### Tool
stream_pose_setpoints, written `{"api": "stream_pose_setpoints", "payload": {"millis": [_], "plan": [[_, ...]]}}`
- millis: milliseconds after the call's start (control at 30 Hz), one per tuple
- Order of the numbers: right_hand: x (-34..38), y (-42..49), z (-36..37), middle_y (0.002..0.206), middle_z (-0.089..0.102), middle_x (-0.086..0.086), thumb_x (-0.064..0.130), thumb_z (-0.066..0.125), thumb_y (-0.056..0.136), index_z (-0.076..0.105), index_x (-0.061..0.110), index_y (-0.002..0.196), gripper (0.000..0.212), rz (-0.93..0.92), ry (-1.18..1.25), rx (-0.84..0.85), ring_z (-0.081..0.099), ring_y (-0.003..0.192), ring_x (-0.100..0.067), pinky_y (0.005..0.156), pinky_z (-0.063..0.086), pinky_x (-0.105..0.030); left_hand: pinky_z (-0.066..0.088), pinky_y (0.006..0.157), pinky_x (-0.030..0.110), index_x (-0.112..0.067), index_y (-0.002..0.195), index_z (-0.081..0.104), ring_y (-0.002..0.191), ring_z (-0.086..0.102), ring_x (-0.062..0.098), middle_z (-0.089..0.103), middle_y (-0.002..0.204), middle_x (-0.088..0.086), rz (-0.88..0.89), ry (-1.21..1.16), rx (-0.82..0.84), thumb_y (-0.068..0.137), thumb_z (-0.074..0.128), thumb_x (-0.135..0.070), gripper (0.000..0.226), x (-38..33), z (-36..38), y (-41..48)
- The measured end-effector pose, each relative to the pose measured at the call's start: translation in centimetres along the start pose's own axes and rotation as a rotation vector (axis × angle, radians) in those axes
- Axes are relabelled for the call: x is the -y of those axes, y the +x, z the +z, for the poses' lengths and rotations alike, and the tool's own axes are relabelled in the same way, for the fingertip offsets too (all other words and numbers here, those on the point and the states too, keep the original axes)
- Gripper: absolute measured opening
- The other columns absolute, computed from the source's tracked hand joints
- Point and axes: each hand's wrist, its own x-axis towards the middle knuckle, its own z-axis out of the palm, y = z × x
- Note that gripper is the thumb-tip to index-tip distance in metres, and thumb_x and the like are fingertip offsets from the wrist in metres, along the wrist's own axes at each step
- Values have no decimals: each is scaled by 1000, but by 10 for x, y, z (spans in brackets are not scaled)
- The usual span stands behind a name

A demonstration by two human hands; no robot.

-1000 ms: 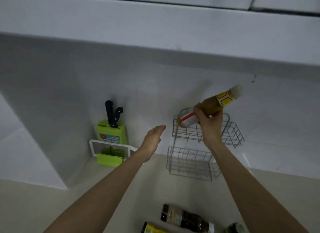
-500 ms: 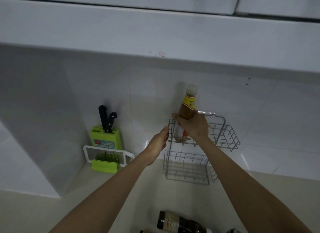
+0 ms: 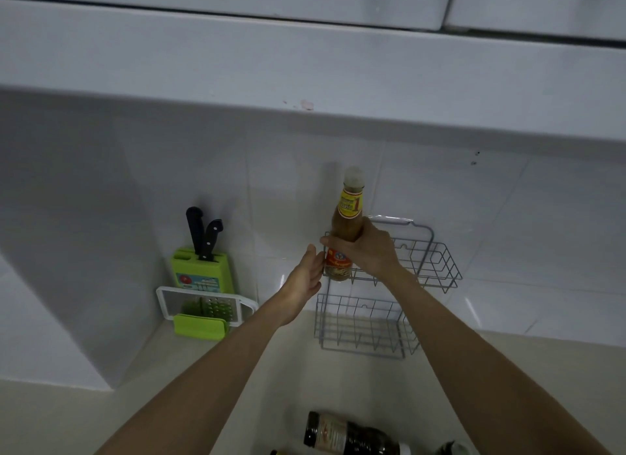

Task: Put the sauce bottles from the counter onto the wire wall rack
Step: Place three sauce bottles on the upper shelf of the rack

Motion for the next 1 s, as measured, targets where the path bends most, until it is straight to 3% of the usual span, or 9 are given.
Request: {"api": "stream_pose_setpoints", "payload": {"millis": [333,467,567,633,667,733,800,867,1000], "plan": [[1,-9,3,106,62,-1,60,71,74,48,14,122,71,-14,70,4,58,91,-15,76,43,-26,6,123,39,-20,153,6,150,9,16,8,163,0,-15,37,52,96,5,-60,70,-5,3,-4],[-4,-23,-5,121,62,-8,64,56,84,44,11,125,68,-18,103,95,61,101,-21,78,46,-27,6,122,37,-20,153,6,150,8,14,7,163,-3,2,95,31,95,7,-62,72,-1,0,-11],[-18,-52,-4,131,54,-12,46,54,94,42,8,135,57,-232,52,-195,52,115,-21,93,42,-30,12,121,36,-20,152,19,148,18,15,19,161,-3,80,146,-70,97,16,-58,67,17,-8,-23],[-31,-82,1,118,58,-8,24,57,94,50,8,126,36,-355,76,-346,56,103,-17,87,46,-27,20,119,35,-22,148,33,143,29,15,31,157,-3,107,178,-163,98,29,-52,58,38,-17,-35],[-40,-97,6,111,60,-5,19,57,93,52,11,121,29,-384,58,-290,58,95,-15,82,49,-27,22,118,35,-23,145,40,140,34,14,36,154,-3,99,196,-188,98,35,-49,54,50,-22,-42],[-68,-124,21,103,63,0,19,58,92,54,17,114,23,-382,-90,24,61,85,-12,77,56,-33,25,118,36,-23,138,49,135,40,13,45,148,-3,57,265,-188,97,43,-43,46,78,-33,-56],[-102,-144,38,115,62,-2,35,59,90,53,20,121,35,-303,-322,457,60,100,-16,87,53,-41,28,115,33,-22,133,54,132,43,13,51,142,-3,0,348,-166,97,47,-38,40,103,-43,-67],[-136,-159,53,135,51,-6,51,63,81,44,18,135,66,-171,-565,835,47,123,-25,99,44,-41,30,112,31,-21,132,55,130,45,13,52,140,-2,-53,392,-153,97,47,-38,39,119,-51,-75],[-170,-174,77,129,53,-16,30,78,76,43,9,133,70,-233,-895,1015,48,119,-34,82,46,-39,29,115,34,-22,133,54,128,44,13,52,140,-2,-116,398,-177,98,46,-37,39,131,-63,-77]]}}
